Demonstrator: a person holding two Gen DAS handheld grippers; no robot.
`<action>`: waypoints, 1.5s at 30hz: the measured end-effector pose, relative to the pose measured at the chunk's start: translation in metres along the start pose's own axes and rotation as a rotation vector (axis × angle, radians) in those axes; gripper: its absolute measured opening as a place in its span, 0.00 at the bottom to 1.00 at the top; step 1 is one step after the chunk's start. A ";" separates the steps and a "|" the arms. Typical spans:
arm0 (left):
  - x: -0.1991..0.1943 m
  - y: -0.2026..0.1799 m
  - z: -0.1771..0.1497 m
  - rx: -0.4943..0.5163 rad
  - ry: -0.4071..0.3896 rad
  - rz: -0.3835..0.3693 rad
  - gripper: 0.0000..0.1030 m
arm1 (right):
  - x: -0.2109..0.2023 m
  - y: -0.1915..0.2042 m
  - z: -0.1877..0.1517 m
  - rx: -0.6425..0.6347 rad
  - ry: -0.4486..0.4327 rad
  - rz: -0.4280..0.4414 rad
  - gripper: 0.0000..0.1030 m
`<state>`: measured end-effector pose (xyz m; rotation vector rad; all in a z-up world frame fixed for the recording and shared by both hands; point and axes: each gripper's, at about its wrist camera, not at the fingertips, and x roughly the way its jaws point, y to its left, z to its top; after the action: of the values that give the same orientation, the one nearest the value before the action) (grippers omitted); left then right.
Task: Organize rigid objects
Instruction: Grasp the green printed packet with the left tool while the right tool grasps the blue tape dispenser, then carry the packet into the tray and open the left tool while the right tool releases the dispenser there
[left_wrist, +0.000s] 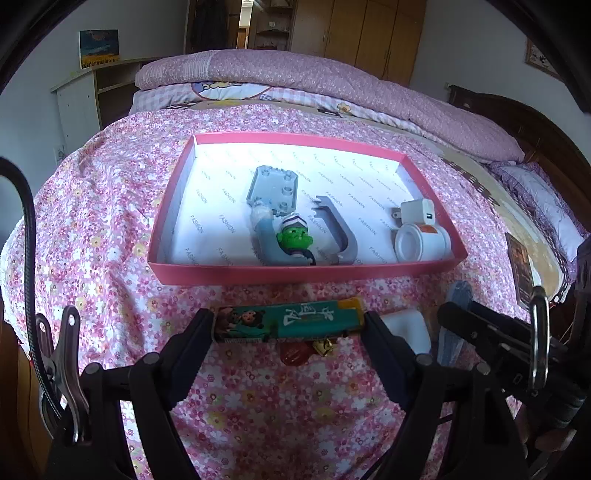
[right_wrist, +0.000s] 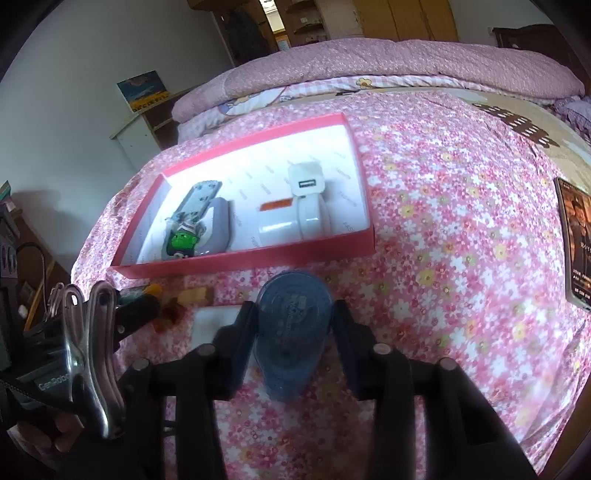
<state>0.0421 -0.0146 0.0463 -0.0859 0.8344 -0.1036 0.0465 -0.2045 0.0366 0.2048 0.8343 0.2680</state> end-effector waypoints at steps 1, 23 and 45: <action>-0.001 0.000 0.000 0.001 -0.003 -0.001 0.82 | -0.002 0.001 0.000 -0.003 -0.004 0.003 0.41; -0.011 -0.005 0.006 0.024 -0.033 -0.015 0.82 | -0.016 0.012 0.004 -0.052 -0.047 0.042 0.41; 0.005 -0.003 0.067 0.072 -0.079 0.000 0.82 | -0.004 0.029 0.067 -0.105 -0.095 0.094 0.41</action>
<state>0.0950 -0.0158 0.0879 -0.0220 0.7508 -0.1292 0.0900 -0.1829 0.0921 0.1573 0.7153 0.3871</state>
